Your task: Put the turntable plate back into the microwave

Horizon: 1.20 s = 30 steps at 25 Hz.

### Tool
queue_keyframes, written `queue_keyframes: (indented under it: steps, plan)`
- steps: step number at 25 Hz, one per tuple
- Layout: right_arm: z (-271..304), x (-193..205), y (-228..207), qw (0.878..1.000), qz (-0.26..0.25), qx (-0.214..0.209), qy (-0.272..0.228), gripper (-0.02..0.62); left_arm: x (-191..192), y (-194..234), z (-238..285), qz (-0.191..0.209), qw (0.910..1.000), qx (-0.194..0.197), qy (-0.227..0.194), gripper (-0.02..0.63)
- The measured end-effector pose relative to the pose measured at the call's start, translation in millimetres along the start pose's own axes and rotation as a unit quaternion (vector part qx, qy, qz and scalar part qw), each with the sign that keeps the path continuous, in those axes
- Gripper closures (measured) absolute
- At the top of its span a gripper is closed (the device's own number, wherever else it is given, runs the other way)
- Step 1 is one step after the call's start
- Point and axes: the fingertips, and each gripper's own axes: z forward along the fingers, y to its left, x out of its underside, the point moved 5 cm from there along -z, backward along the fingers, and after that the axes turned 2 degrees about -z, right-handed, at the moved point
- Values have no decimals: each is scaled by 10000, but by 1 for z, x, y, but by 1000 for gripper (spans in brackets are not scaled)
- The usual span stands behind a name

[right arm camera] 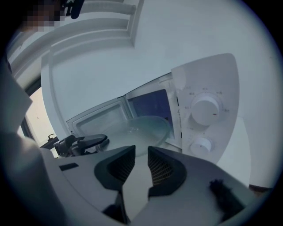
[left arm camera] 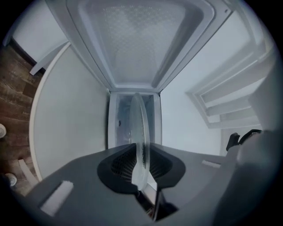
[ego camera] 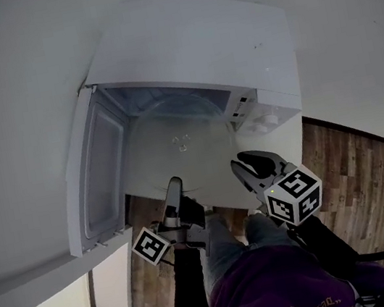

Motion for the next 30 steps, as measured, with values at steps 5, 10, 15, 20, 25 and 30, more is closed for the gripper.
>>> queue_keyframes:
  steps: [5, 10, 15, 20, 25, 30]
  plan:
    - [10, -2, 6, 9996, 61, 259, -31, 500, -23, 9, 29, -28, 9998, 66, 211, 549]
    - [20, 3, 11, 9989, 126, 460, 13, 500, -41, 17, 55, -63, 9996, 170, 234, 551]
    - [31, 11, 23, 9983, 153, 540, 121, 500, -45, 28, 77, 15, 9996, 127, 239, 548]
    - [42, 15, 34, 9984, 233, 494, 142, 502, -49, 40, 96, -137, 9995, 128, 269, 545]
    - [55, 17, 44, 9986, 262, 445, 133, 502, -56, 52, 108, -199, 9991, 66, 358, 541]
    - [68, 10, 43, 9983, 187, 537, 112, 502, -66, 58, 127, 3, 9984, 75, 558, 541]
